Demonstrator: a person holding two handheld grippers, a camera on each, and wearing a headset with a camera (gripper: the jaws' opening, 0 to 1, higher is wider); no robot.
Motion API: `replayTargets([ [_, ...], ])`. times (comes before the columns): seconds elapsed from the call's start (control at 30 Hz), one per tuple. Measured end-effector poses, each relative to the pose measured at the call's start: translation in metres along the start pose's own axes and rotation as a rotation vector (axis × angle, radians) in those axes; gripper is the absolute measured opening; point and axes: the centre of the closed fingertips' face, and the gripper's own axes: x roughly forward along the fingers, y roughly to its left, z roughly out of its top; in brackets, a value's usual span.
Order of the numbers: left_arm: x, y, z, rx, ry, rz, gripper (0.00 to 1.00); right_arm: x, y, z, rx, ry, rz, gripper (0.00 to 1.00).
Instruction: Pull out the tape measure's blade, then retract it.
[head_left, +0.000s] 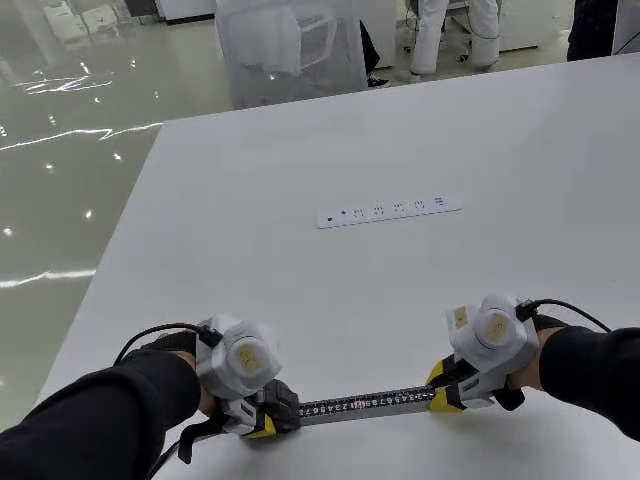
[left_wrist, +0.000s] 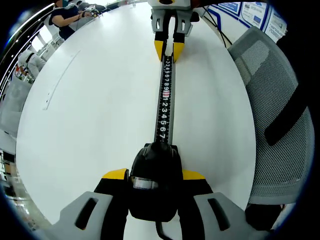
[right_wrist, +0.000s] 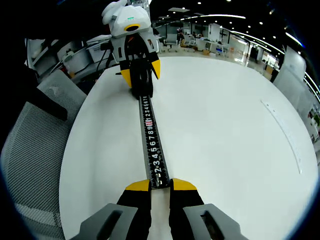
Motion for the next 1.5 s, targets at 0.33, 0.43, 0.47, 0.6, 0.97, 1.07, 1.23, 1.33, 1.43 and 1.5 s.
replayTargets([
  [0.33, 0.0, 0.0, -0.001, 0.0, -0.003, 0.002, 0.33, -0.005, -0.001, -0.007, 0.002, 0.011, -0.006, 0.08],
  [0.43, 0.001, 0.0, -0.001, 0.0, -0.004, 0.002, 0.33, -0.006, -0.001, -0.01, 0.003, 0.013, -0.009, 0.08],
  [0.47, 0.001, 0.0, -0.001, 0.0, -0.004, 0.002, 0.33, -0.007, -0.001, -0.01, 0.004, 0.013, -0.009, 0.08],
  [0.6, 0.001, 0.0, -0.001, 0.0, -0.006, 0.0, 0.33, -0.01, -0.001, -0.013, -0.001, 0.021, -0.009, 0.08],
  [0.97, -0.001, 0.001, -0.001, 0.003, -0.014, 0.003, 0.33, -0.016, -0.003, -0.021, -0.005, 0.035, -0.01, 0.08],
  [1.07, -0.001, 0.001, -0.001, 0.001, -0.017, 0.005, 0.33, -0.019, -0.004, -0.024, -0.005, 0.041, -0.01, 0.08],
  [1.23, -0.001, 0.001, 0.0, -0.002, -0.019, 0.006, 0.33, -0.022, -0.004, -0.026, -0.003, 0.048, -0.011, 0.08],
  [1.33, -0.001, 0.001, 0.0, -0.003, -0.019, 0.005, 0.33, -0.024, -0.005, -0.028, 0.0, 0.051, -0.012, 0.07],
  [1.43, -0.001, 0.001, 0.0, -0.003, -0.018, 0.006, 0.33, -0.026, -0.005, -0.031, 0.001, 0.055, -0.014, 0.07],
  [1.5, -0.001, 0.001, 0.0, -0.003, -0.017, 0.006, 0.33, -0.027, -0.005, -0.032, -0.002, 0.056, -0.015, 0.08],
])
